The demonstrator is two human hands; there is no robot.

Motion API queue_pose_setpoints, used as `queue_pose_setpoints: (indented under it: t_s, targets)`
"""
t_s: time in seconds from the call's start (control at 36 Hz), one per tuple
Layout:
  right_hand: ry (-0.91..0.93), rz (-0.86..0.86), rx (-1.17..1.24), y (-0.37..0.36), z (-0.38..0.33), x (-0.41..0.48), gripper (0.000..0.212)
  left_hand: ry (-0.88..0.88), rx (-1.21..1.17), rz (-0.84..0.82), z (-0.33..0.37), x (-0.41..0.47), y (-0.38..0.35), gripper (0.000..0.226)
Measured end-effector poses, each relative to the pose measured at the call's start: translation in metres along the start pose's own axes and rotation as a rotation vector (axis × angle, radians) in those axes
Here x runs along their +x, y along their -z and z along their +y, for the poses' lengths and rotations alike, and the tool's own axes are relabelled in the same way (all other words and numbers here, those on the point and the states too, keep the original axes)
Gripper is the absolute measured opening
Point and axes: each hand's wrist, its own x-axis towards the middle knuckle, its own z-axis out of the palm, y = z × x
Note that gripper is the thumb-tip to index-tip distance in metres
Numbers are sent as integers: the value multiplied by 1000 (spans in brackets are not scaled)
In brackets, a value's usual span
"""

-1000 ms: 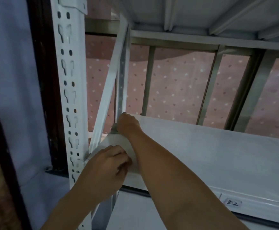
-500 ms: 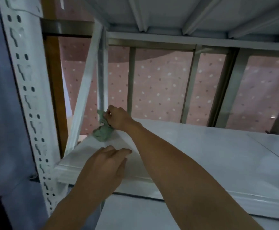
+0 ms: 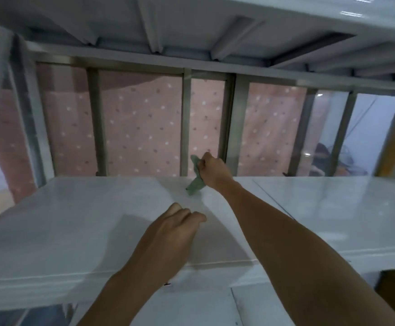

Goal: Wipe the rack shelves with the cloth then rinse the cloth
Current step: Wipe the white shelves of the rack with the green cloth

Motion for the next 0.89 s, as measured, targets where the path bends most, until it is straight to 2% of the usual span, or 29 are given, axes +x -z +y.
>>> queue_pose_setpoints:
  t_s: [0.11, 0.19, 0.42, 0.5, 0.58, 0.78, 0.89]
  targets:
    - [-87, 19, -47, 28, 71, -3, 35, -6, -50, -82, 21, 17, -21, 56]
    - [-103, -8, -112, 44, 117, -4, 30, 35, -59, -122, 29, 23, -34, 55]
    - [-120, -36, -317, 53, 191, 6, 35, 162, -48, -127, 37, 29, -46, 18]
    - [-115, -94, -386, 43, 203, 13, 28, 206, -27, -149, 37, 28, -44, 38]
    - [-79, -143, -461, 34, 204, 21, 31, 236, -1, -162, 40, 26, -42, 49]
    - [61, -199, -633, 24, 197, 41, 34, 237, 38, -103, 38, 22, -45, 47]
    - [74, -205, -641, 16, 192, 47, 34, 223, -8, -179, 29, 18, -36, 48]
